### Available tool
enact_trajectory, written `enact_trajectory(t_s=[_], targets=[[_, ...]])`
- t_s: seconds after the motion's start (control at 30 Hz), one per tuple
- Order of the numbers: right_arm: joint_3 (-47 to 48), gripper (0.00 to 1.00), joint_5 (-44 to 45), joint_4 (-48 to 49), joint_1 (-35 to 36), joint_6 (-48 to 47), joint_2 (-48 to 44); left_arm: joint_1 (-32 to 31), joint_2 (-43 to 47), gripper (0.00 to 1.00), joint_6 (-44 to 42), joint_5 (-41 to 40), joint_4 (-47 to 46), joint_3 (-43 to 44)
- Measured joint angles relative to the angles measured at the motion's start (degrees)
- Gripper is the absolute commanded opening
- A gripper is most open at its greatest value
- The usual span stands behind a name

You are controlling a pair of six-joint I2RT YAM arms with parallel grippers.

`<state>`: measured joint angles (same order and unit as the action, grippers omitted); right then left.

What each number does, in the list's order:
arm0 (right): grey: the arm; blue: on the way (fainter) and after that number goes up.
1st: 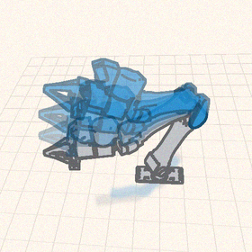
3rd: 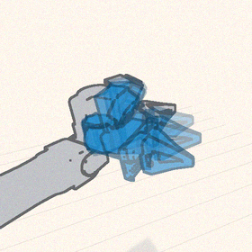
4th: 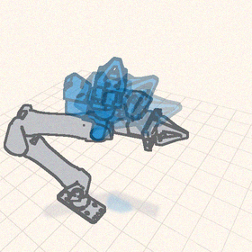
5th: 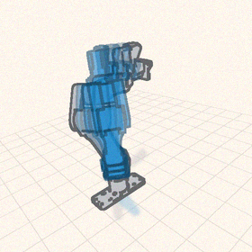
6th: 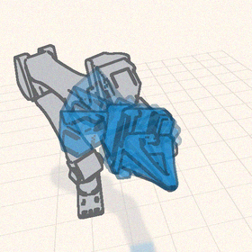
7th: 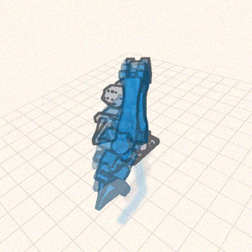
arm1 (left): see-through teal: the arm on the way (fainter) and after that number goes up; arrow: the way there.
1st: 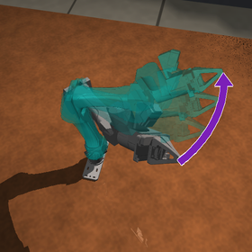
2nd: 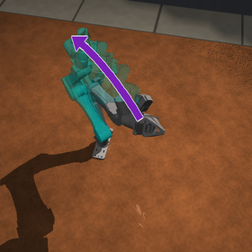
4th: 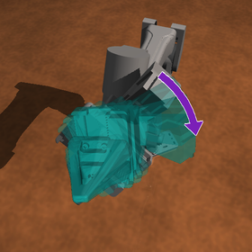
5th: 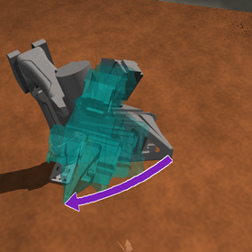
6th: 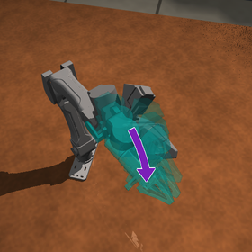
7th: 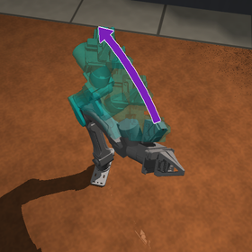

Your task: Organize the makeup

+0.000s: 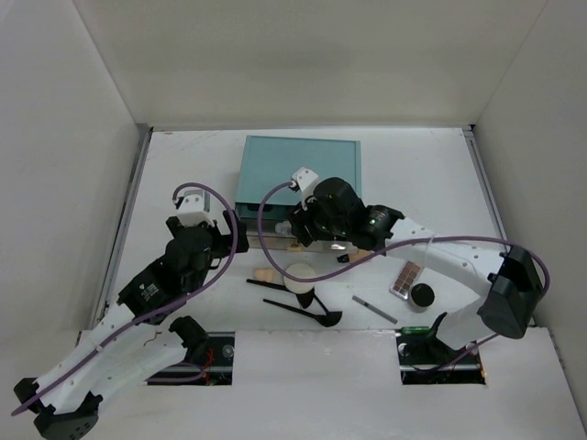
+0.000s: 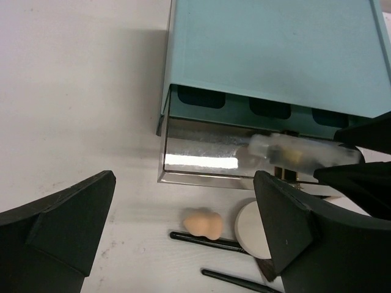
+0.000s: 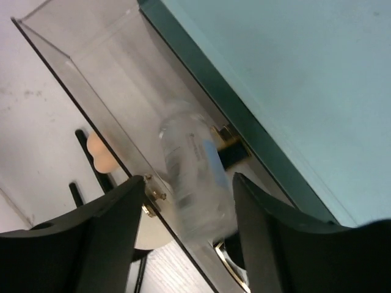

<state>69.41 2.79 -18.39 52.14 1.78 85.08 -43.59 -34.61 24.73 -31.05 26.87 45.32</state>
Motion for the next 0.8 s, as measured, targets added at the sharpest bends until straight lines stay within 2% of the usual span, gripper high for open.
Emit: enact_trajectory(t_s=[0.2, 0.33, 0.57, 0.7, 0.8], targets=[[-0.04, 0.84, 3.45, -0.04, -0.94, 2.05, -5.95, -1.2, -1.86, 1.0, 0.04, 1.64, -0.46, 0.0], [-1.73, 0.92, 7.61, -0.28, -6.01, 7.65, -15.17, -4.39, -4.7, 1.0, -0.31, 3.91, -1.86, 0.04], [-9.09, 0.95, 12.48, -4.96, -20.74, 19.54, -31.47, -21.97, -15.52, 1.0, -3.98, 8.63, -9.09, 2.23], [-12.92, 0.95, 12.41, -8.57, -25.57, 22.67, -36.5, -31.74, -24.41, 1.0, -5.44, 10.67, -12.57, 4.61], [-15.32, 0.95, 11.54, -10.16, -27.8, 23.82, -38.66, -35.93, -31.52, 1.0, -5.86, 12.98, -14.88, 5.79]])
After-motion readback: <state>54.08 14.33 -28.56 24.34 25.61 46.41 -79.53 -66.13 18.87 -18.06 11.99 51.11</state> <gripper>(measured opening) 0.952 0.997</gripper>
